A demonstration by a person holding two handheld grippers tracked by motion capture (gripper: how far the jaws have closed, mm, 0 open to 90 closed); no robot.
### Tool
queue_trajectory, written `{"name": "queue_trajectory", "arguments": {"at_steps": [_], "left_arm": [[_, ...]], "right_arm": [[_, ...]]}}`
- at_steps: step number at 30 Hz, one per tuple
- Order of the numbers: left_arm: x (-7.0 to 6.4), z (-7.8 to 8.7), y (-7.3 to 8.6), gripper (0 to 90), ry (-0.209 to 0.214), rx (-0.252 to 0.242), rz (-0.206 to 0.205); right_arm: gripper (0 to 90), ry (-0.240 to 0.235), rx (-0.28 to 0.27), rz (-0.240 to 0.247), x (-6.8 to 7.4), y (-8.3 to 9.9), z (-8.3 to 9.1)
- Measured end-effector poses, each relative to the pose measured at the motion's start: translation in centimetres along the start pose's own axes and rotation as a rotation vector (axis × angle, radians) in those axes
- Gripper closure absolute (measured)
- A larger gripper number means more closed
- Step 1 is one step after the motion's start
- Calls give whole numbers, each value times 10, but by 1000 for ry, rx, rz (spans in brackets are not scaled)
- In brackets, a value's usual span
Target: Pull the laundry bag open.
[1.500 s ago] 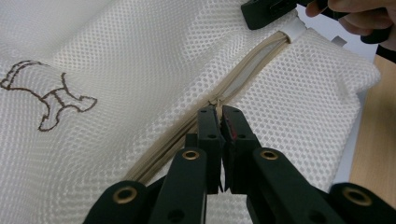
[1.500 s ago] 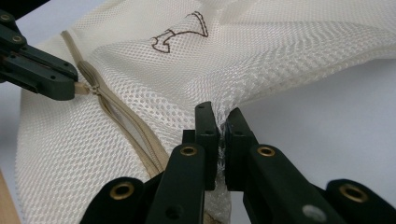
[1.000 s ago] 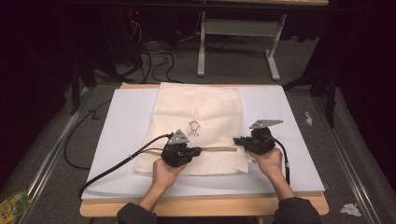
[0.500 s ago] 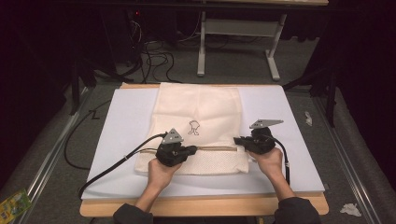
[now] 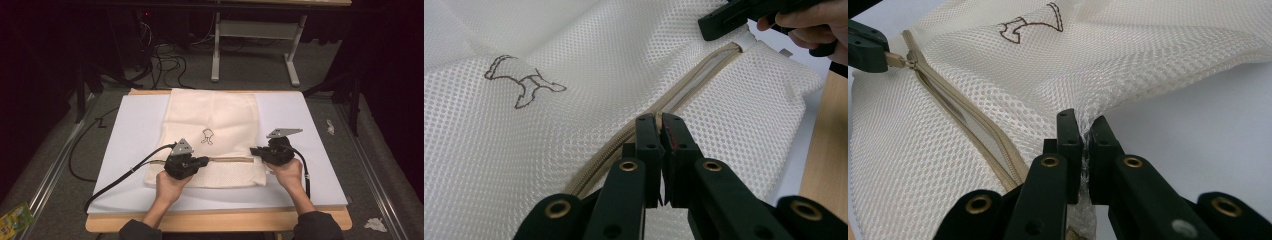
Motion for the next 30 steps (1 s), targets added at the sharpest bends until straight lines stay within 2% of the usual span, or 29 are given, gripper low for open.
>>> {"name": "queue_trajectory", "arguments": {"at_steps": [4,9,12,16,30], "left_arm": [[1,1,0,874,-5,0,-3],[5,5,2,874,-1,-7,13],[5,6,2,874,-3,-12,11],[6,8,2,874,-8,-17,12],[10,16,2,874,-12,-28,23]], "right_arm": [[883,0,1,-3,0,0,-1],[883,2,3,-17,-2,0,-1],[883,1,-2,-4,-2,0,-1],[883,0,0,-18,-2,0,-1],[883,5,-4,-18,-4,0,0]]}}
Point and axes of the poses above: each handheld gripper's, and its own axes: z roughly backward along the jaws, y roughly out of its underside, x roughly to its left, the point moved 1 cm from there along -z, roughly forward along the jaws, and after that the axes turned 4 degrees about z, right-handed, at the moved point
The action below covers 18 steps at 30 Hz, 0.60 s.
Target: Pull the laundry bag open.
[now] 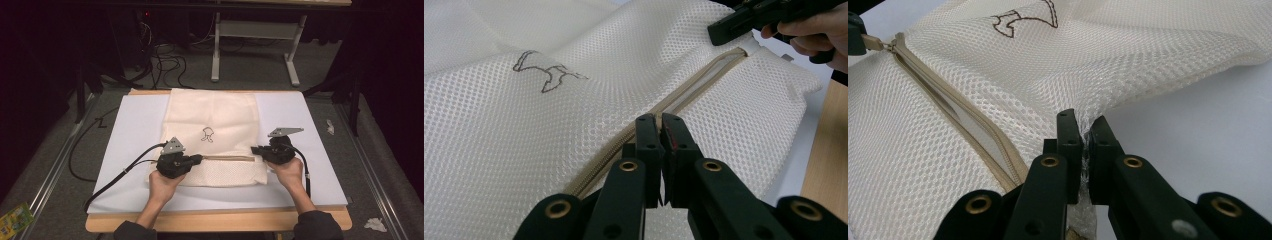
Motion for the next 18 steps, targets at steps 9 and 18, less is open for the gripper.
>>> {"name": "queue_trajectory", "arguments": {"at_steps": [9,18], "left_arm": [[2,4,0,874,-9,-9,0],[4,8,-1,874,-7,-9,1]], "right_arm": [[883,5,1,0,-1,0,1],[883,8,3,-6,-3,1,1]]}}
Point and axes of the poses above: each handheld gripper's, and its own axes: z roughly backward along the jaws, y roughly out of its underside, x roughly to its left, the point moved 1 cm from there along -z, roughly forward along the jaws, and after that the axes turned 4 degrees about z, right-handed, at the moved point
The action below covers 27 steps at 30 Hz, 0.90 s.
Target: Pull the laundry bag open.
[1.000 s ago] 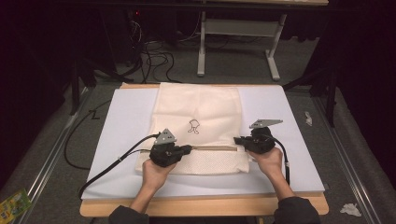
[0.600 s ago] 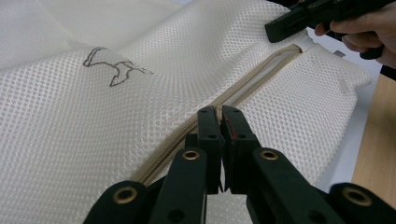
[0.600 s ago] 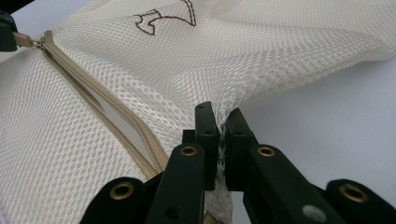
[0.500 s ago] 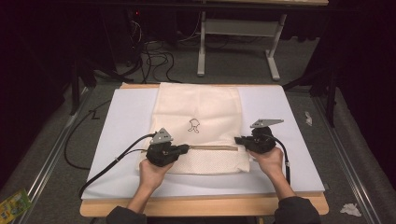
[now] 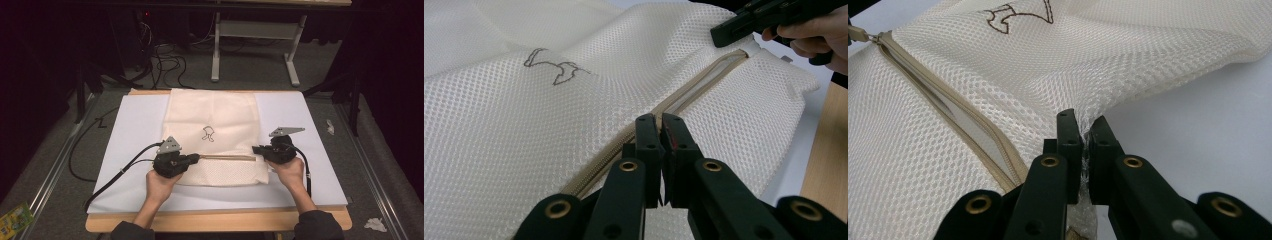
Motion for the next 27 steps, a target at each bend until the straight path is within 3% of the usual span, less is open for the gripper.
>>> {"name": "queue_trajectory", "arguments": {"at_steps": [27], "left_arm": [[7,17,-3,874,-29,-21,5]], "right_arm": [[883,6,2,-3,-3,2,1]]}}
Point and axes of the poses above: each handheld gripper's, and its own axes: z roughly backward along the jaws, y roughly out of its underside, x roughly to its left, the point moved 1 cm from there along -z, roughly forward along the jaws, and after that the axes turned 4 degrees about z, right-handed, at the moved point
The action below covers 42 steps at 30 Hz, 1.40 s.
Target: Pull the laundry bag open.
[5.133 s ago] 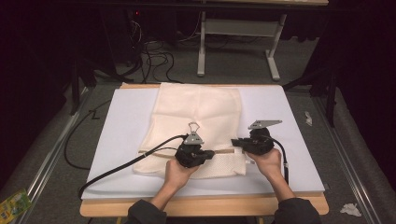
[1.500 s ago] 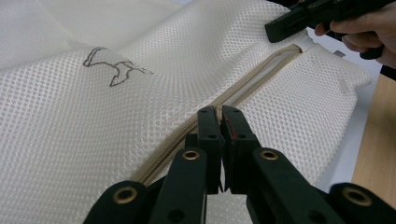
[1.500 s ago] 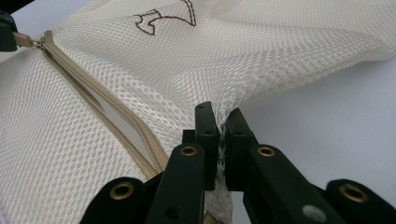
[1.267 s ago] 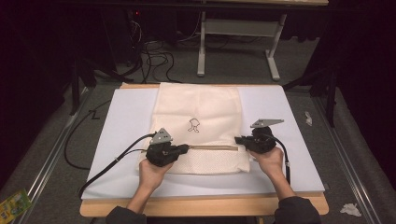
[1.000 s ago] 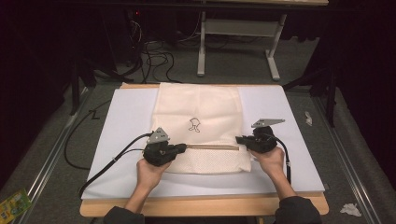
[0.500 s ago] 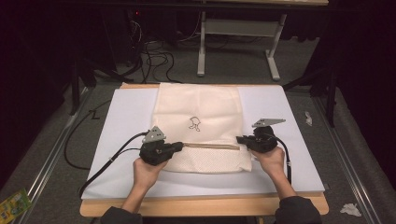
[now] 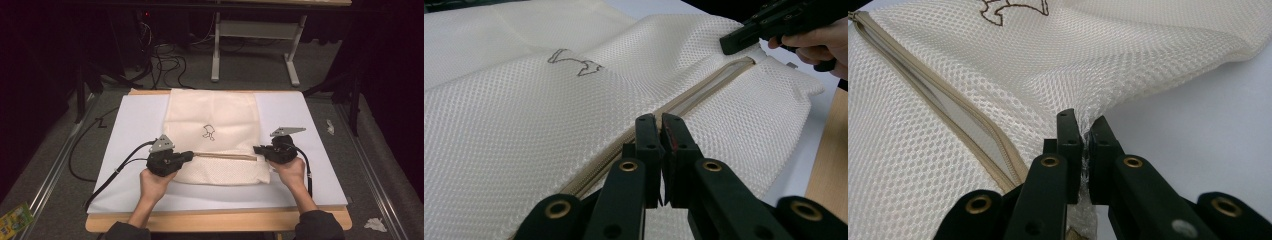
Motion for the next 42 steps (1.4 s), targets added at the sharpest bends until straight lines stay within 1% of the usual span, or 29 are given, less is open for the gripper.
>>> {"name": "queue_trajectory", "arguments": {"at_steps": [2,6,11,16,22,30,35,37,38,40,42], "left_arm": [[0,0,0,874,0,-3,2],[1,1,-1,874,-4,0,1],[4,6,-1,874,-15,-11,4],[4,7,-2,874,-14,-16,10],[7,12,-2,874,-21,-21,7],[11,17,-2,874,-29,-27,17],[14,22,-1,874,-40,-34,20],[15,23,-1,874,-32,-38,30],[15,23,-1,874,-33,-34,28],[16,23,-1,874,-32,-31,29],[16,24,-2,874,-36,-31,27]], "right_arm": [[883,2,1,5,0,0,0],[883,5,-1,-2,0,-1,1],[883,10,-1,-3,-3,0,2],[883,14,-4,-3,-4,-1,5],[883,23,-3,-3,-6,0,6],[883,31,-3,1,-7,0,7],[883,31,-3,-2,-7,0,7],[882,27,-6,-5,-8,0,7],[882,27,-2,-8,-7,0,7],[883,31,-4,1,-7,-1,7],[883,28,-4,-4,-7,-1,7]]}}
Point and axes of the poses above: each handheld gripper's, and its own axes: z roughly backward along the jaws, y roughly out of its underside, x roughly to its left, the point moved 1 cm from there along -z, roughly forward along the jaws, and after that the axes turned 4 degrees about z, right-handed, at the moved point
